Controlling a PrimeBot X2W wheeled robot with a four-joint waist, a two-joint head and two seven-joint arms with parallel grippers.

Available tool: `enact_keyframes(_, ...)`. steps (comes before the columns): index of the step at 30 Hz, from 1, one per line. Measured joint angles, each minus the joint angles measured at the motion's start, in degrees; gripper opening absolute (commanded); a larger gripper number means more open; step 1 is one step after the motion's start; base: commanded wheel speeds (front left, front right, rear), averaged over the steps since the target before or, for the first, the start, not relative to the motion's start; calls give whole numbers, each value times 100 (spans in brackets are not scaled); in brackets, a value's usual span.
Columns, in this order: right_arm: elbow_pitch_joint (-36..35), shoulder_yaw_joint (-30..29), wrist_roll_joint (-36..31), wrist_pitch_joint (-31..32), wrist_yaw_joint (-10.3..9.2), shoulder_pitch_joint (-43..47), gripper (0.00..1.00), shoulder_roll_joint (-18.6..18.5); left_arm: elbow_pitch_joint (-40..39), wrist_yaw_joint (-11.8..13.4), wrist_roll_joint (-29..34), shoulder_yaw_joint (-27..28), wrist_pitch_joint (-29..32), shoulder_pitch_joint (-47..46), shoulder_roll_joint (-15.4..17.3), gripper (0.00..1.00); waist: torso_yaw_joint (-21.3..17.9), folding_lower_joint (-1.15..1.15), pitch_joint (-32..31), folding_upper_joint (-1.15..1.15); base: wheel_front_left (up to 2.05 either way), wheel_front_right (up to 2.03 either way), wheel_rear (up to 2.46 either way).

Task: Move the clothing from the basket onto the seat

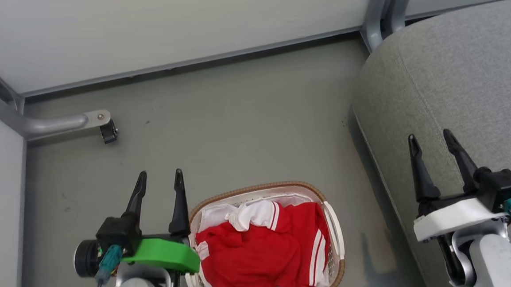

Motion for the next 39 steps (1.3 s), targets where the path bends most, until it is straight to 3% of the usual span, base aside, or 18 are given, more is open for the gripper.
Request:
enact_keyframes(7,-254,-313,-122,0,0,-587,100,-5,516,-140,495,-632,-1,-947,0,100,-40,0,796,0,0,0,0)
enact_keyframes(14,-530,-453,-107,0,1,-1144,100,-8,1730,-291,678,-1287,-1,-1923,0,100,-136,1,1683,0,0,0,0)
enact_keyframes(21,-818,-250,-163,0,1,-1435,100,-8,3322,-428,456,-2011,0,-2661,1,100,-301,1,2489,0,0,0,0)
enact_keyframes(28,-1050,-155,-96,0,2,-1611,100,-9,4355,-441,182,-2538,18,-3353,-3,100,-544,1,3159,0,0,0,0)
enact_keyframes(39,-1193,-140,129,0,2,-1866,100,-10,5487,69,-88,-2508,166,-4233,-1,100,-876,1,4026,0,0,0,0)
